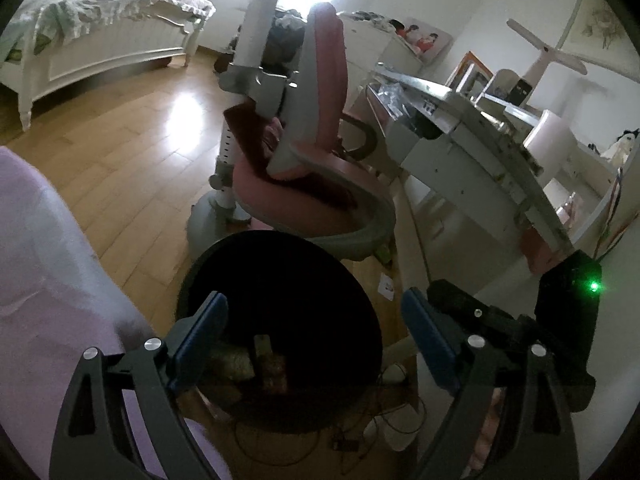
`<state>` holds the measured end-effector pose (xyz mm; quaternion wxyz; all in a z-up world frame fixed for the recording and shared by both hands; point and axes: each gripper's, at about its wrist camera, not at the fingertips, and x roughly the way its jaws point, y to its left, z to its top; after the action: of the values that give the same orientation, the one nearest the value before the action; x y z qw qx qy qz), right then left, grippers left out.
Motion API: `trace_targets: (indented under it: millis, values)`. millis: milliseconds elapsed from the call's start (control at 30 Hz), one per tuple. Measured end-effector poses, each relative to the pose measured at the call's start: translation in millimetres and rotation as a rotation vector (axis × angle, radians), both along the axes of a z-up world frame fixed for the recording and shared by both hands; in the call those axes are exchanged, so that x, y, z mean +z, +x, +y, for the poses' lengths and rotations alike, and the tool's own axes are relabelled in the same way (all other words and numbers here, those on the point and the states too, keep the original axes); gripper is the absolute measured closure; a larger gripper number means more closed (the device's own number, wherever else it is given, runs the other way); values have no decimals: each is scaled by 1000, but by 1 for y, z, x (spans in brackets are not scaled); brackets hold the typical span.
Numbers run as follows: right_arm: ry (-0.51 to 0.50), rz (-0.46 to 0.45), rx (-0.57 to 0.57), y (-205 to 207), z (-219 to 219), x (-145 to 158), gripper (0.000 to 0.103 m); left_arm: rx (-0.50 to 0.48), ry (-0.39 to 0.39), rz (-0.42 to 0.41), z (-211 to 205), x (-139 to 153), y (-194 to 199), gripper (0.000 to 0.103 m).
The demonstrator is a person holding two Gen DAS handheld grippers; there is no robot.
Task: Collect trash
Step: 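Open both tools to drop the bag and juice box into the bin, then move both tools back over the table pile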
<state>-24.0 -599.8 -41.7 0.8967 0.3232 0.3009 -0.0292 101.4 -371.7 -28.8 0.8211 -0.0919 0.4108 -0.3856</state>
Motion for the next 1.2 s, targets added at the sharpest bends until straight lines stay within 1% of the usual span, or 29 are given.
trace_targets:
  millis: [100,267,400,500,600,667,700,767,833,900,967,1033,1067,1100,1167,1200]
  values:
    - [-5,-1,28,2,12,3,33,24,-14,-9,16,7,-5,14]
    - [-21,-2,114,12,46,10,33,108,-44,-27,66,23,-19,13]
    - [-36,-4,209,25,86,17,33,205,-64,-50,120,34,-32,13]
    - [-51,-8,292,34,120,24,33,292,-52,-78,167,42,-43,13]
    - [-75,-12,382,40,158,32,33,400,-38,-88,220,46,-56,13]
    - [-92,-15,457,45,190,38,33,493,-32,-89,264,47,-70,13]
    - [-98,-14,489,47,204,39,33,521,-31,-87,277,47,-73,13]
    - [-108,-11,557,50,234,42,33,607,-31,-63,317,42,-86,13]
    - [-103,-8,642,53,271,44,33,665,-32,-30,345,34,-98,13]
    - [-81,-1,721,54,305,43,33,706,-29,17,369,21,-107,13]
    - [-60,16,797,54,341,39,33,749,-45,67,388,6,-115,15]
    - [-75,36,866,53,379,35,33,775,-58,104,400,-5,-117,15]
    - [-83,43,891,51,394,31,33,776,-61,114,403,-8,-118,16]
    - [-95,58,914,51,410,28,33,770,-64,122,403,-10,-117,22]
    - [-113,98,945,52,435,19,33,763,-58,117,407,-12,-116,26]
    - [-116,118,956,53,446,15,33,759,-57,109,407,-10,-115,26]
